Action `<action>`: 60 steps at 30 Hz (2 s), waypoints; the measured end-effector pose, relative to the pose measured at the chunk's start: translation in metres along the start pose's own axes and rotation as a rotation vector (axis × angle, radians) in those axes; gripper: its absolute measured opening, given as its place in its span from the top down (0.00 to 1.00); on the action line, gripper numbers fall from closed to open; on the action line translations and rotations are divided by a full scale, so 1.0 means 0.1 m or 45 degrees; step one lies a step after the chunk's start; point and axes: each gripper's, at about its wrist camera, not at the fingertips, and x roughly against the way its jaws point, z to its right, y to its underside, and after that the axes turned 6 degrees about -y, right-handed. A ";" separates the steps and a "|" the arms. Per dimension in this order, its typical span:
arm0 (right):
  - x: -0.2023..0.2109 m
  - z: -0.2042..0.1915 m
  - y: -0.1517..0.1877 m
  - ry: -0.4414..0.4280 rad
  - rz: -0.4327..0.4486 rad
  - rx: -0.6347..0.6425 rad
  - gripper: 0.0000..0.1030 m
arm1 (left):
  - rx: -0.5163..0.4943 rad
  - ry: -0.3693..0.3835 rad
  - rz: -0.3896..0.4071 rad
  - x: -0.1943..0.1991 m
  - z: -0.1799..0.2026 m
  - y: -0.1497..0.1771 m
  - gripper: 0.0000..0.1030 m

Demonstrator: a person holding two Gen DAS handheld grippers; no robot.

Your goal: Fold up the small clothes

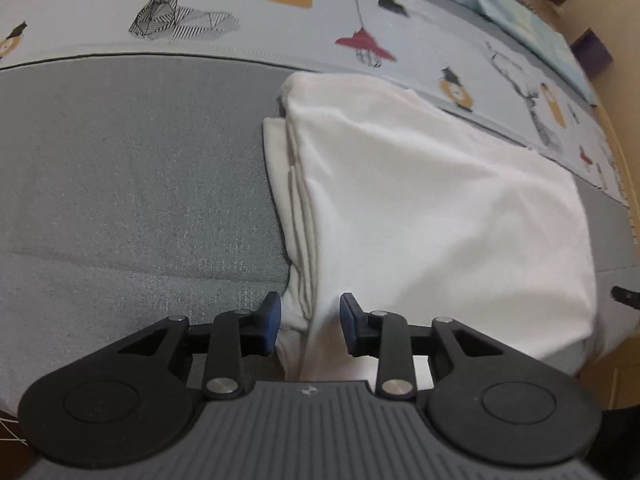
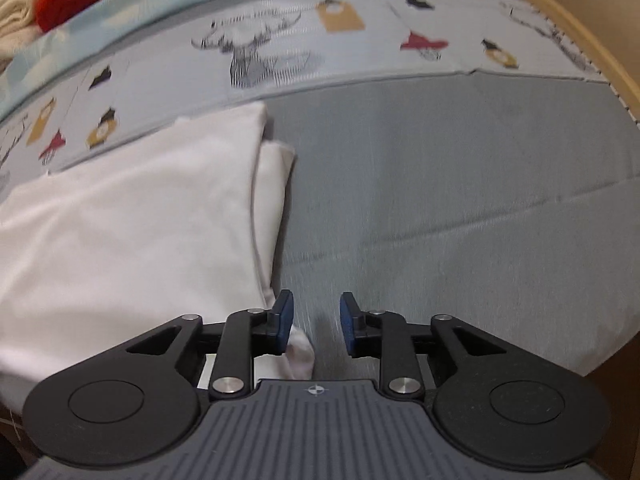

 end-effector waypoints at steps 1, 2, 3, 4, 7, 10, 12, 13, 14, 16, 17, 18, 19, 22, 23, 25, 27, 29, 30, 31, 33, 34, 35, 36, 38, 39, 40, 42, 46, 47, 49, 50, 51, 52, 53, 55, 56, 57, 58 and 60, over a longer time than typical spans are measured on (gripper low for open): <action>0.00 0.00 -0.01 0.002 0.008 -0.004 0.74 | -0.008 -0.011 0.000 -0.04 0.03 -0.02 0.64; 0.02 0.02 -0.01 0.003 0.016 -0.015 0.74 | -0.010 -0.011 0.000 -0.05 0.03 -0.04 0.61; 0.03 0.03 -0.02 0.004 0.026 -0.028 0.74 | -0.007 -0.004 0.001 -0.07 0.04 -0.07 0.60; 0.05 0.05 -0.03 0.011 0.041 -0.042 0.74 | -0.004 0.000 0.002 -0.10 0.06 -0.07 0.60; 0.11 0.06 -0.09 0.042 0.102 -0.075 0.74 | 0.001 0.003 0.005 -0.18 0.09 -0.09 0.60; 0.12 0.12 -0.14 0.048 0.145 -0.120 0.74 | 0.002 -0.005 -0.004 -0.25 0.10 -0.14 0.59; 0.14 0.15 -0.14 0.052 0.154 -0.143 0.74 | 0.012 -0.004 -0.011 -0.31 0.11 -0.17 0.57; 0.14 0.16 -0.15 0.055 0.155 -0.150 0.74 | 0.018 -0.006 -0.012 -0.31 0.11 -0.17 0.55; 0.14 0.16 -0.16 0.058 0.156 -0.155 0.74 | 0.027 -0.008 -0.014 -0.33 0.11 -0.18 0.54; 0.15 0.15 -0.17 0.068 0.160 -0.158 0.74 | 0.050 0.003 -0.022 -0.37 0.11 -0.20 0.54; 0.15 0.15 -0.17 0.073 0.162 -0.157 0.74 | 0.061 0.008 -0.027 -0.40 0.11 -0.21 0.54; 0.16 0.15 -0.17 0.076 0.162 -0.156 0.74 | 0.058 0.008 -0.027 -0.42 0.13 -0.21 0.54; 0.16 0.14 -0.17 0.078 0.164 -0.156 0.74 | 0.036 0.002 -0.019 -0.43 0.16 -0.21 0.54; 0.20 0.15 -0.17 0.089 0.170 -0.160 0.74 | -0.029 -0.012 0.011 -0.44 0.24 -0.19 0.66; 0.22 0.15 -0.17 0.092 0.173 -0.166 0.74 | -0.045 -0.010 0.020 -0.43 0.25 -0.18 0.76; 0.25 0.15 -0.17 0.096 0.182 -0.180 0.74 | -0.059 -0.005 0.040 -0.40 0.25 -0.16 0.85; 0.27 0.15 -0.16 0.093 0.193 -0.206 0.74 | -0.051 0.005 0.064 -0.34 0.22 -0.14 0.87; 0.27 0.14 -0.17 0.086 0.198 -0.240 0.74 | -0.026 -0.004 0.111 -0.24 0.16 -0.13 0.88; 0.27 0.12 -0.18 0.077 0.203 -0.262 0.74 | -0.014 -0.045 0.142 -0.17 0.11 -0.12 0.88; 0.26 0.10 -0.19 0.065 0.209 -0.282 0.74 | -0.015 -0.106 0.163 -0.12 0.08 -0.12 0.88; 0.25 0.05 -0.22 0.045 0.222 -0.311 0.74 | -0.024 -0.274 0.163 -0.05 -0.03 -0.09 0.88; 0.24 0.01 -0.24 0.033 0.227 -0.322 0.74 | -0.032 -0.354 0.135 -0.04 -0.09 -0.08 0.88; 0.22 -0.04 -0.24 0.019 0.231 -0.328 0.74 | -0.049 -0.421 0.111 -0.02 -0.15 -0.06 0.88; 0.21 -0.09 -0.25 0.003 0.232 -0.329 0.74 | -0.072 -0.491 0.097 0.00 -0.19 -0.03 0.88; 0.18 -0.21 -0.27 -0.030 0.231 -0.316 0.74 | -0.111 -0.583 0.101 0.07 -0.23 0.00 0.88; 0.17 -0.26 -0.28 -0.046 0.229 -0.305 0.74 | -0.123 -0.607 0.113 0.12 -0.21 0.01 0.88; 0.16 -0.31 -0.29 -0.059 0.229 -0.293 0.74 | -0.125 -0.599 0.129 0.17 -0.19 0.01 0.88; 0.16 -0.40 -0.30 -0.084 0.235 -0.267 0.74 | -0.088 -0.489 0.160 0.28 -0.09 -0.02 0.88; 0.21 -0.42 -0.30 -0.118 0.246 -0.238 0.74 | -0.002 -0.127 0.204 0.49 0.24 -0.08 0.89; 0.22 -0.40 -0.29 -0.127 0.246 -0.242 0.74 | 0.018 -0.037 0.205 0.52 0.37 -0.09 0.89; 0.24 -0.35 -0.27 -0.138 0.244 -0.252 0.74 | 0.034 0.149 0.203 0.54 0.68 -0.14 0.89; 0.25 -0.31 -0.27 -0.143 0.244 -0.258 0.74 | 0.031 0.237 0.200 0.54 0.86 -0.16 0.89; 0.26 -0.27 -0.26 -0.144 0.244 -0.263 0.74 | 0.027 0.302 0.195 0.54 1.05 -0.16 0.89; 0.28 -0.24 -0.26 -0.143 0.245 -0.267 0.74 | 0.020 0.366 0.186 0.53 1.27 -0.16 0.89; 0.28 -0.22 -0.25 -0.140 0.246 -0.270 0.74 | 0.015 0.415 0.178 0.51 1.46 -0.16 0.89; 0.29 -0.16 -0.24 -0.134 0.244 -0.282 0.74 | 0.004 0.506 0.166 0.46 1.84 -0.17 0.89; 0.29 -0.13 -0.23 -0.134 0.245 -0.290 0.74 | -0.004 0.544 0.161 0.44 2.02 -0.17 0.88; 0.30 -0.11 -0.22 -0.133 0.244 -0.298 0.74 | -0.014 0.572 0.150 0.41 2.18 -0.17 0.86; 0.30 -0.09 -0.21 -0.133 0.242 -0.305 0.74 | -0.019 0.599 0.130 0.37 2.32 -0.17 0.80; 0.29 -0.07 -0.20 -0.142 0.238 -0.321 0.74 | -0.027 0.657 0.126 0.34 2.45 -0.16 0.79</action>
